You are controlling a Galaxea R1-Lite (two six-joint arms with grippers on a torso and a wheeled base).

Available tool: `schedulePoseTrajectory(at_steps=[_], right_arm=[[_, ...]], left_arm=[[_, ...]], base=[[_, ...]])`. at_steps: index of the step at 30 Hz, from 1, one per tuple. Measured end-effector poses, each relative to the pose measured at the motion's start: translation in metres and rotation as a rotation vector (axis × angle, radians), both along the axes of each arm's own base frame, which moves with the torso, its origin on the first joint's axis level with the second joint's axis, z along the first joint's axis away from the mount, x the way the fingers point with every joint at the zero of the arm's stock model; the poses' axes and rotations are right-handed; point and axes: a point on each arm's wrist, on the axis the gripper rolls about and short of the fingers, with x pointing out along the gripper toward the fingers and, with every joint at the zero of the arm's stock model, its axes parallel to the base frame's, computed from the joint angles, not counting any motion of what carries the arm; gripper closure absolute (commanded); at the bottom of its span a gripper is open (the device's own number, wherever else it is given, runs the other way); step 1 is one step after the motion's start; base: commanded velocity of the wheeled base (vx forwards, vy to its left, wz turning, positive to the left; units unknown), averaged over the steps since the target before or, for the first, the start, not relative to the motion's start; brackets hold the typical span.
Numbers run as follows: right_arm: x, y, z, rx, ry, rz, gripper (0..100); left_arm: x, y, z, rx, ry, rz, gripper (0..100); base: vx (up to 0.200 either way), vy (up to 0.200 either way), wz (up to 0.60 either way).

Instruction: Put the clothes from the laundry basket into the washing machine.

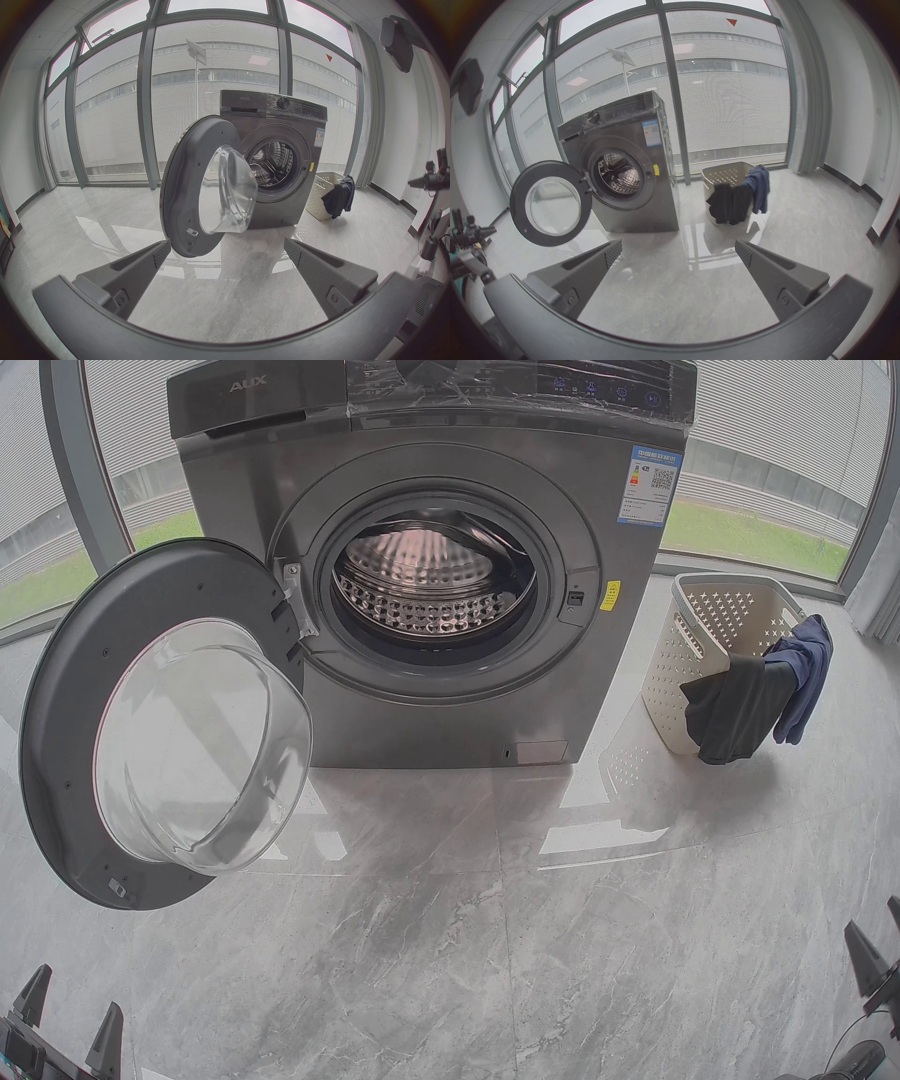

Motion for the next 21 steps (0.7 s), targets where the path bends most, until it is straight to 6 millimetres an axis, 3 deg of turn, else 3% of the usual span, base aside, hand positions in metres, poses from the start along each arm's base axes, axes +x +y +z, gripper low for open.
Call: schedulePoseTrajectory(at_steps=[5, 10, 14, 21], right_arm=[[-0.019, 0.000, -0.030, -0.019, -0.027, -0.026, 0], [-0.025, 0.002, -0.037, -0.037, -0.070, 0.011, 0], [-0.027, 0.000, -0.047, -0.066, -0.016, -0.061, 0], [-0.028, 0.001, -0.047, -0.097, -0.037, -0.045, 0]], left_arm=[[0.000, 0.000, 0.000, 0.000, 0.000, 0.002, 0], [0.000, 0.000, 0.000, -0.002, 0.001, 0.003, 0], [0.000, 0.000, 0.000, -0.004, 0.001, 0.005, 0], [0.000, 0.000, 0.000, -0.006, 0.000, 0.005, 0]], base=[[0.000, -0.040, 0.00], [0.000, -0.200, 0.00], [0.000, -0.200, 0.00], [0.000, -0.200, 0.00]])
